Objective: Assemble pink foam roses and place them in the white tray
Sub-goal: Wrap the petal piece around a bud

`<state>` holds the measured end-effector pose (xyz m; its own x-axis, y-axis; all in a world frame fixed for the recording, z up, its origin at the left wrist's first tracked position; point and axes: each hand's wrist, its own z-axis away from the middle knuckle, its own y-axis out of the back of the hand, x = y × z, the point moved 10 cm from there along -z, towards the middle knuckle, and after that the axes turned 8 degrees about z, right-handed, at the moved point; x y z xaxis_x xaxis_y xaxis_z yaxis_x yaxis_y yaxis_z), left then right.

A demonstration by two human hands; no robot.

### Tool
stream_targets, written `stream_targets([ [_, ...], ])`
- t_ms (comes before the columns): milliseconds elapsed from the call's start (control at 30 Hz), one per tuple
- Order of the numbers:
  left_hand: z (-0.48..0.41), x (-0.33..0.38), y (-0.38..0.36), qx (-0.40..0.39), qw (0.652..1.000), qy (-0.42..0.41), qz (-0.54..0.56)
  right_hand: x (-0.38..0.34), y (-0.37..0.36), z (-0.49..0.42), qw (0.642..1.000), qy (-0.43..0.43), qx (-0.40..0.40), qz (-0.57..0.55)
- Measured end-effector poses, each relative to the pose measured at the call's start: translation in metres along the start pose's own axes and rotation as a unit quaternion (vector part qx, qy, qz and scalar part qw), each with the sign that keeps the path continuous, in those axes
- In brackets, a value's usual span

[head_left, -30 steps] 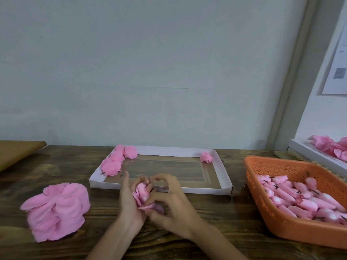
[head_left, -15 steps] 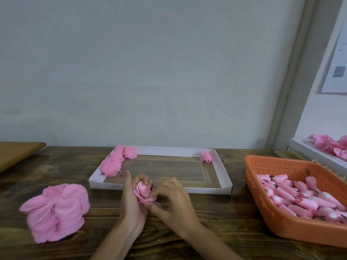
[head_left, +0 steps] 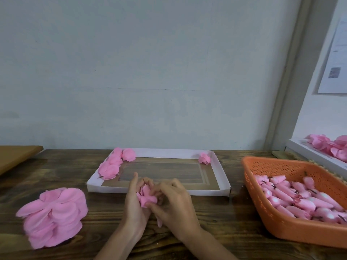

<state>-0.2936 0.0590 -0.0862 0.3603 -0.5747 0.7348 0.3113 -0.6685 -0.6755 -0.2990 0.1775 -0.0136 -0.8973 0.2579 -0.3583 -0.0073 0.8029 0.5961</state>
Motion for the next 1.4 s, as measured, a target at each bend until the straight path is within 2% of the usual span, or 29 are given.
stream_targets([
  [133,0.000,0.004,-0.002,-0.004,0.999,-0.018,-0.031,-0.006,0.003,-0.002,0.997,0.050,0.036,0.037],
  [200,0.001,0.004,-0.004,-0.009,0.999,-0.015,-0.042,-0.004,0.005,-0.002,0.996,0.042,0.054,0.050],
  [300,0.004,0.002,-0.006,-0.023,0.997,-0.011,-0.074,-0.002,0.003,-0.001,0.996,0.025,0.036,0.072],
  [400,0.007,0.004,-0.007,-0.028,0.996,-0.020,-0.085,0.006,0.000,-0.001,0.998,-0.023,0.003,0.050],
  [533,0.004,0.010,-0.005,-0.006,0.993,-0.041,-0.109,0.026,-0.008,0.005,0.990,-0.136,-0.034,-0.008],
  [700,0.003,0.011,0.003,0.030,0.999,-0.020,-0.033,0.033,-0.022,0.012,0.964,-0.234,-0.087,-0.091],
  [900,-0.001,0.017,0.023,0.108,0.987,0.000,0.119,0.033,-0.046,0.023,0.918,-0.283,-0.178,-0.215],
  [1200,-0.005,0.015,0.036,0.151,0.977,-0.007,0.151,0.028,-0.039,0.020,0.926,-0.262,-0.102,-0.250],
  [1300,-0.004,0.011,0.036,0.159,0.970,-0.002,0.184,0.022,-0.041,0.020,0.923,-0.254,-0.102,-0.272],
  [1400,-0.002,0.013,0.037,0.157,0.972,-0.006,0.173,0.018,-0.040,0.020,0.923,-0.256,-0.101,-0.268],
])
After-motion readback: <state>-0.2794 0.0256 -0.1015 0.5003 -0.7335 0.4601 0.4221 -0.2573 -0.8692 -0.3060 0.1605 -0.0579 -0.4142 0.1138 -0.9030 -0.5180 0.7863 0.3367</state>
